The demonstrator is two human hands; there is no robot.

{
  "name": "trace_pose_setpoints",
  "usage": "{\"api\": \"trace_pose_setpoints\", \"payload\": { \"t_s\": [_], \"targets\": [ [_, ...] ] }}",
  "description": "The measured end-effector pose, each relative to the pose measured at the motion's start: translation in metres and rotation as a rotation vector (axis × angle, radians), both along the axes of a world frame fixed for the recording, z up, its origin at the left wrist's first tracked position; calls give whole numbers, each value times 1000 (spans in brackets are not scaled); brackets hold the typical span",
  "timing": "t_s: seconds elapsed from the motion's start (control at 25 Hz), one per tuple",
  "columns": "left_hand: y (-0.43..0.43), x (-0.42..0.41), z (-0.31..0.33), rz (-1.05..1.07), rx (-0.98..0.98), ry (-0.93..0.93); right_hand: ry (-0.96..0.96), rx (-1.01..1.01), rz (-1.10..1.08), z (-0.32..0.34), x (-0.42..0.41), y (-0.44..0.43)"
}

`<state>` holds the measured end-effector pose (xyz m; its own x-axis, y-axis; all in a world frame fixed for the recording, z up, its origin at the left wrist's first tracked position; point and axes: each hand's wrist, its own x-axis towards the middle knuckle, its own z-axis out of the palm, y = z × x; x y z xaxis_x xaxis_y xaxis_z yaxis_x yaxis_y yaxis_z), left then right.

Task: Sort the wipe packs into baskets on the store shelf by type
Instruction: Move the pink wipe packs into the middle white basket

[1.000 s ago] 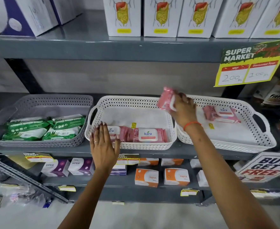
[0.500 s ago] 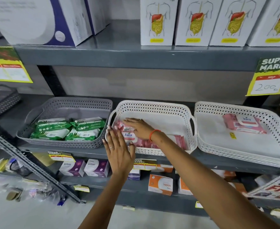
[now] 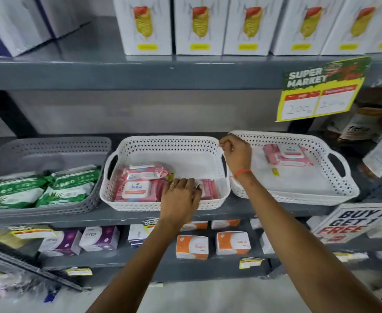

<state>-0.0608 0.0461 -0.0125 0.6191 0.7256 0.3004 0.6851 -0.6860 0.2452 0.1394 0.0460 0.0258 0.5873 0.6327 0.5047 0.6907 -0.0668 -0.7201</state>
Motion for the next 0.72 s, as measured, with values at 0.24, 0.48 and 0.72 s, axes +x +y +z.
{"api": "trace_pose_setpoints", "payload": {
  "t_s": [0.24, 0.48, 0.72],
  "targets": [
    [-4, 4, -5, -3, 83, 6, -157, -870, -347, -27, 127, -35],
    [-4, 4, -8, 4, 68, -1, -305, -1126, -209, -21, 171, -53],
    [-6, 3, -5, 9, 58, 1, -393, -1127, -274, -14, 142, -49]
  ]
}}
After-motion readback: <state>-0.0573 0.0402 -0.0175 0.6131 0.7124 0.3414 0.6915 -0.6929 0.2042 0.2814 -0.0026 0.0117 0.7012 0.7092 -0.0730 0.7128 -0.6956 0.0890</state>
